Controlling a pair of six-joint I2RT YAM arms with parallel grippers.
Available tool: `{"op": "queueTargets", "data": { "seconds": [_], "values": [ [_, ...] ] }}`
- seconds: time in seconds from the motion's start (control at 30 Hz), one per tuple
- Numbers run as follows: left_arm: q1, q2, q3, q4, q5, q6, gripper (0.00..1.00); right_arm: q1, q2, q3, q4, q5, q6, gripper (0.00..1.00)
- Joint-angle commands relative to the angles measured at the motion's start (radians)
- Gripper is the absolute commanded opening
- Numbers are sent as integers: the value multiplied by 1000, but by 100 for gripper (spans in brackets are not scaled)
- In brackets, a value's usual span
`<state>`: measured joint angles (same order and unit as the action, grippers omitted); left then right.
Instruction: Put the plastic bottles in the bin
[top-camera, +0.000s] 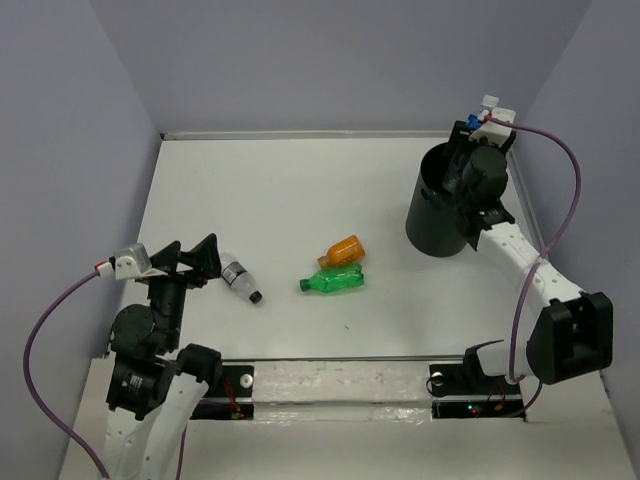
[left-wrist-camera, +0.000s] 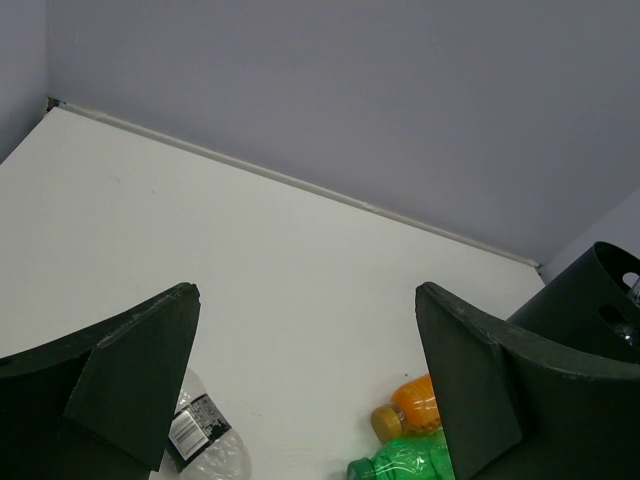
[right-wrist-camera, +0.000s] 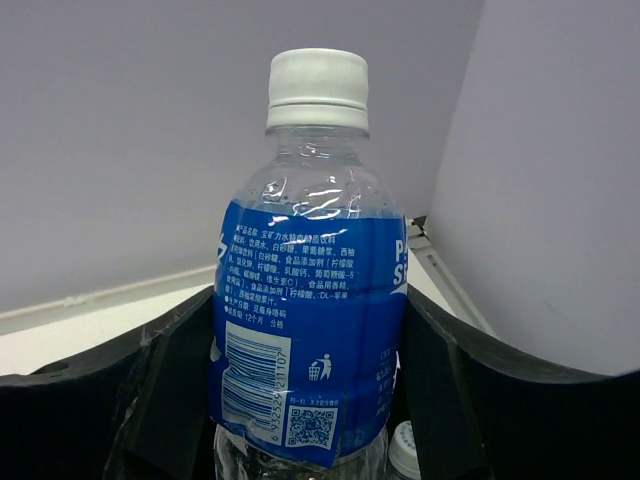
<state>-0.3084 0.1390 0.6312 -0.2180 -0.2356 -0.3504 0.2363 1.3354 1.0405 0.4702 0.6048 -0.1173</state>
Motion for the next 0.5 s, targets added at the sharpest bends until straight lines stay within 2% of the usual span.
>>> {"op": "queueTargets", "data": {
  "seconds": [0.0,0.1,0.13,0.23,0.37,0.43,0.47],
  "values": [
    [-5,2,25,39,7,4,99,-5,-67,-31,99,-34,73,81],
    [-5,8,25,39,10,5,99,-5,-97,-40,39,-46,113,92],
    [-5,10,25,39,10,5,99,-5,-104,-34,22,-48,114,93],
    [-5,13,27,40,12,4,99,-5,-145,-11,-59,-88,165,93],
    [-5,13,25,40,5,5,99,4,-191,32,-183,-258,232,93],
    [-5,19,27,42,4,5,99,47,-196,50,-221,-302,255,91],
    [-5,24,28,42,4,7,99,111,-193,52,-247,-339,274,89]
  ]
}}
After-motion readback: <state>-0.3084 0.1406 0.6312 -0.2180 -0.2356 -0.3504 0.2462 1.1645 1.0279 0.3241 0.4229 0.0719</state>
